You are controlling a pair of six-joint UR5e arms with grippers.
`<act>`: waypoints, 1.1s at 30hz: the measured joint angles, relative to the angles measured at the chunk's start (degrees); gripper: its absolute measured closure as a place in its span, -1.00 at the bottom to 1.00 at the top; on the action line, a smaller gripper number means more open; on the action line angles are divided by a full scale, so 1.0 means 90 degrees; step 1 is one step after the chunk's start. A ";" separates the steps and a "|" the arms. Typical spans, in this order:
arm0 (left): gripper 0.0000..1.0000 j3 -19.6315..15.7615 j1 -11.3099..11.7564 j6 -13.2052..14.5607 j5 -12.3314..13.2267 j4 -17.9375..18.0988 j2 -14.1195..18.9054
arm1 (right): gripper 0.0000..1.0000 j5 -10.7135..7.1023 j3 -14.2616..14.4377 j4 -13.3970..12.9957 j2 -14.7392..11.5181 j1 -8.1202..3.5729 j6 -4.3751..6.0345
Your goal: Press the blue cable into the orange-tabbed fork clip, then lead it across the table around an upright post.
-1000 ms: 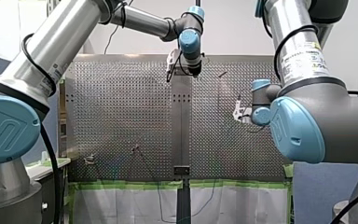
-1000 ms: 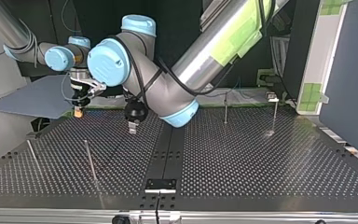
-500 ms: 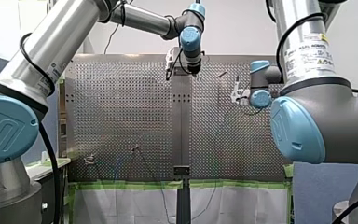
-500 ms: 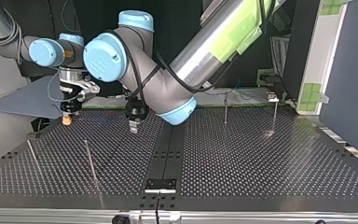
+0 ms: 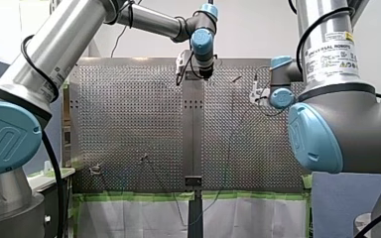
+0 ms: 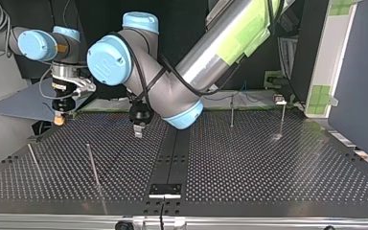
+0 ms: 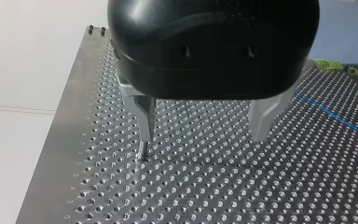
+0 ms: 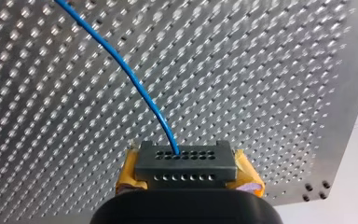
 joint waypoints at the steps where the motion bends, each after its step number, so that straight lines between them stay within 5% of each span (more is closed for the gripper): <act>1: -1.00 0.0000 0.0000 0.0000 0.0000 0.0001 0.0000 | 1.00 0.0004 0.0048 -0.0016 0.0002 -0.0027 -0.0019; 13: -1.00 -0.0001 -0.0073 -0.0009 0.0019 0.0182 -0.0002 | 1.00 -0.0004 0.0164 -0.0116 -0.0113 -0.0130 -0.0292; 22: -1.00 -0.0002 -0.0167 -0.0061 -0.0012 0.0276 -0.0002 | 1.00 -0.0016 0.0122 -0.0100 -0.0502 -0.0112 -0.0117; 33: -1.00 -0.0001 -0.0302 -0.0232 -0.0014 0.0378 -0.0001 | 1.00 -0.0190 -0.0008 0.0112 -0.0550 -0.0109 -0.0032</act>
